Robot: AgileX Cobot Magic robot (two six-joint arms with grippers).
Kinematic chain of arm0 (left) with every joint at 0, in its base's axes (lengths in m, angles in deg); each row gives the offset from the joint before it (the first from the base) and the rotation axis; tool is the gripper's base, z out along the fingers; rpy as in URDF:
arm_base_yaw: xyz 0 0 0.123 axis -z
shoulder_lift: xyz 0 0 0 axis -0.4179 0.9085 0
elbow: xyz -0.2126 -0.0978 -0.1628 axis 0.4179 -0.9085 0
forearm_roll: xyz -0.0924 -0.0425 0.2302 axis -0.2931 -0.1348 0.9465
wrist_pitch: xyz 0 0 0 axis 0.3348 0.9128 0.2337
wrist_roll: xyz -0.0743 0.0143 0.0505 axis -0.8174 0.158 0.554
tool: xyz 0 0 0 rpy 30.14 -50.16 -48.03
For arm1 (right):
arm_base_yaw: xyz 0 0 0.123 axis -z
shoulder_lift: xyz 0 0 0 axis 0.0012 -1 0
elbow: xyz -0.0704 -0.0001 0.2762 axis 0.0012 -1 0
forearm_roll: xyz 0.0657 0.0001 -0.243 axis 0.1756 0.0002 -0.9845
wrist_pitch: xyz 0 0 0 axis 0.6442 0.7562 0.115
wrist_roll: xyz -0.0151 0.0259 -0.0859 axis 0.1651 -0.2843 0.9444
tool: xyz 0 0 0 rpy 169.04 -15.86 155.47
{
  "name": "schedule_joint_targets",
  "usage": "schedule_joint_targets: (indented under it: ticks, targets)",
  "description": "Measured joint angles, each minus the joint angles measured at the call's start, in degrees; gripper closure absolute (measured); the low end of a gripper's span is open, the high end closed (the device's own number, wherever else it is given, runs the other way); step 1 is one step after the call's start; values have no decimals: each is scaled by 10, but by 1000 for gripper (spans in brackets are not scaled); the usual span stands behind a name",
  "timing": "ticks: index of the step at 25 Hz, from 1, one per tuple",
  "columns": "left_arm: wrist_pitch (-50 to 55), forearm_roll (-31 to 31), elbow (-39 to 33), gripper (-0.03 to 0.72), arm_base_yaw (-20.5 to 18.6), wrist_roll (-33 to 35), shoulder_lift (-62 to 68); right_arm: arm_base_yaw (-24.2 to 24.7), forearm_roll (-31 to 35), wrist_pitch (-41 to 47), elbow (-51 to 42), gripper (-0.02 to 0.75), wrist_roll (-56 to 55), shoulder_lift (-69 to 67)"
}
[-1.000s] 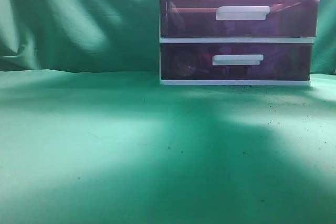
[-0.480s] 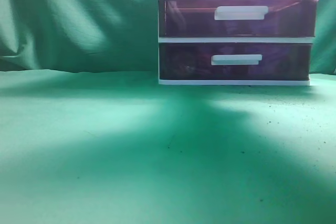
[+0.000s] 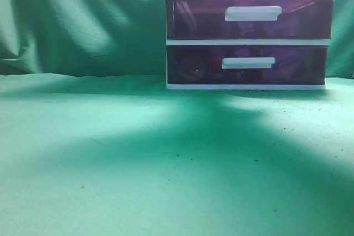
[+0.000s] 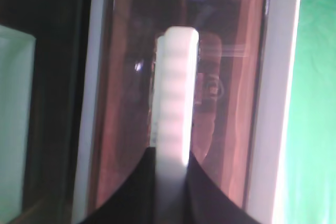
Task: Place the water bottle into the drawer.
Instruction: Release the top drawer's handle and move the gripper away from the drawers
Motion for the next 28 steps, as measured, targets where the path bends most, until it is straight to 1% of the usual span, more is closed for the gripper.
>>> schedule_joint_targets:
  ticks: [3,5,6,12,14,15,19,20,21,25,28]
  targets:
    - [0,0,0,688,0,0,0,0,-6,-7,0,657,-13,-1]
    - [0,0,0,688,0,0,0,0,-22,-14,1,657,-16,-1]
    - [0,0,0,688,0,0,0,0,-29,-19,1,589,-17,-1]
    - [0,3,0,688,0,0,0,0,-46,-60,7,297,-56,-1]
    - [0,12,0,688,0,0,0,-2,-55,-69,7,244,-72,-1]
    - [0,14,0,688,0,0,0,-6,-57,-70,7,256,-78,-1]
    - [0,15,0,688,0,0,0,-16,-63,-68,7,256,-108,1]
    - [0,15,0,688,0,0,0,-17,-63,-65,7,216,-120,2]
    - [0,15,0,688,0,0,0,-17,-64,-62,7,231,-129,2]
    - [0,15,0,688,0,0,0,-17,-64,-48,8,231,-156,4]
    - [4,15,0,688,0,0,0,-17,-65,-20,8,231,-203,17]
